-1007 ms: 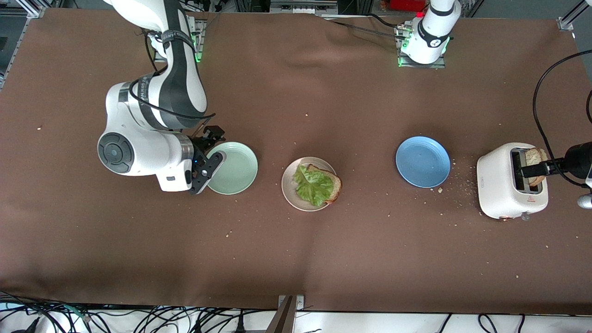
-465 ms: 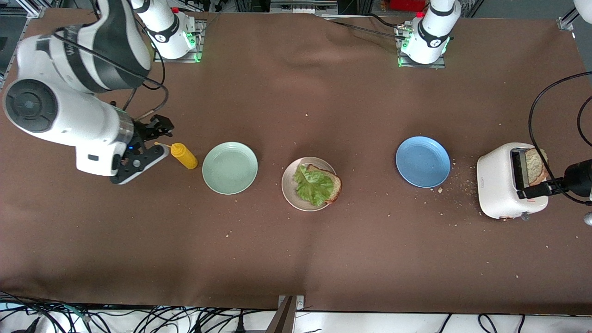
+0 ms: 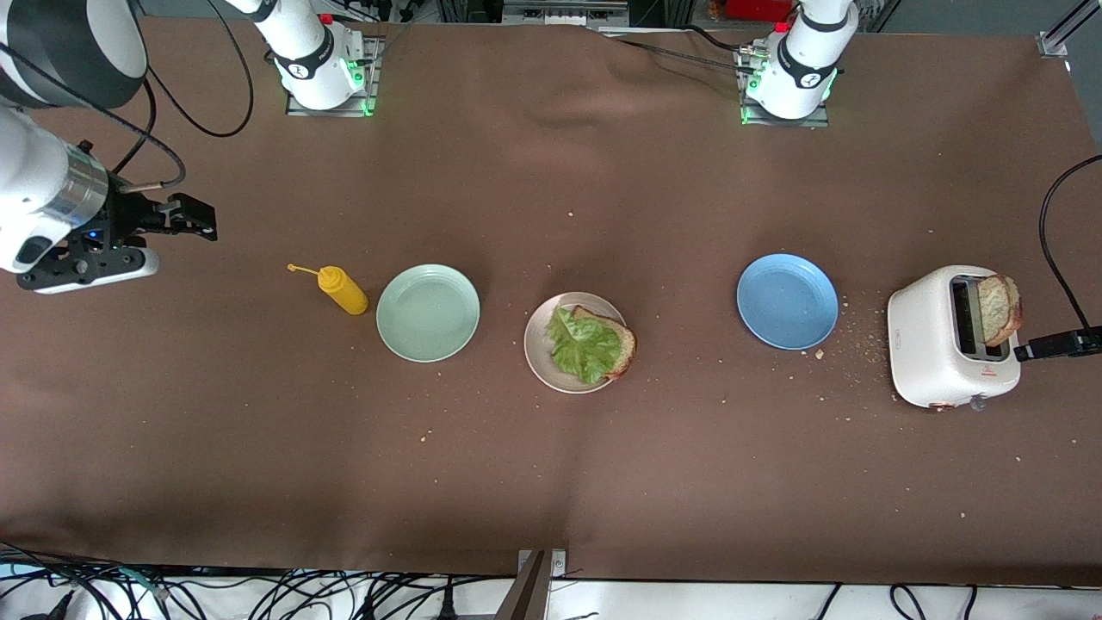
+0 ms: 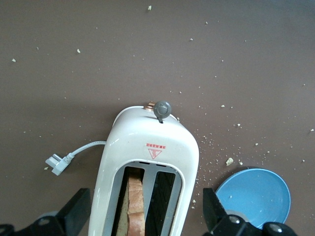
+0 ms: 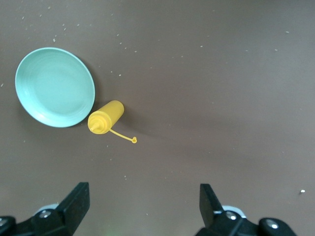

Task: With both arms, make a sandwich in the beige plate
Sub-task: 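Open the right gripper and withdraw it past the mustard bottle, then grasp the toast slice in the toaster with the left gripper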

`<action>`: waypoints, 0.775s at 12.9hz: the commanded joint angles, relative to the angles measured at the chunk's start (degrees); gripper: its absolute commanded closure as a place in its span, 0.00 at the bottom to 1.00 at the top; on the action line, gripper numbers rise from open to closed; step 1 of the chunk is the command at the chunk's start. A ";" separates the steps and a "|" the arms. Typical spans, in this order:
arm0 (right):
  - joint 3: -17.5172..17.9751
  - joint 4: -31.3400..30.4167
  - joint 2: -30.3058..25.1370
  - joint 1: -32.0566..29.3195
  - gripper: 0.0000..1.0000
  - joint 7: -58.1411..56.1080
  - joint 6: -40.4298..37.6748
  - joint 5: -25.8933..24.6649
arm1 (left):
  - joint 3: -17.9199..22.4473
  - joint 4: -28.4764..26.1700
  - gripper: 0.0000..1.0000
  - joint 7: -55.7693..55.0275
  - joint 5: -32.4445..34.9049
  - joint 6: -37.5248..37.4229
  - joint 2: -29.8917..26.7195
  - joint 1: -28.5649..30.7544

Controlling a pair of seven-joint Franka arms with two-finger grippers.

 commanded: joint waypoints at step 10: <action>6.55 -2.24 -5.96 -10.68 0.00 5.89 0.63 0.66 | -0.90 -6.88 0.21 -1.16 5.94 -2.55 -1.03 -0.30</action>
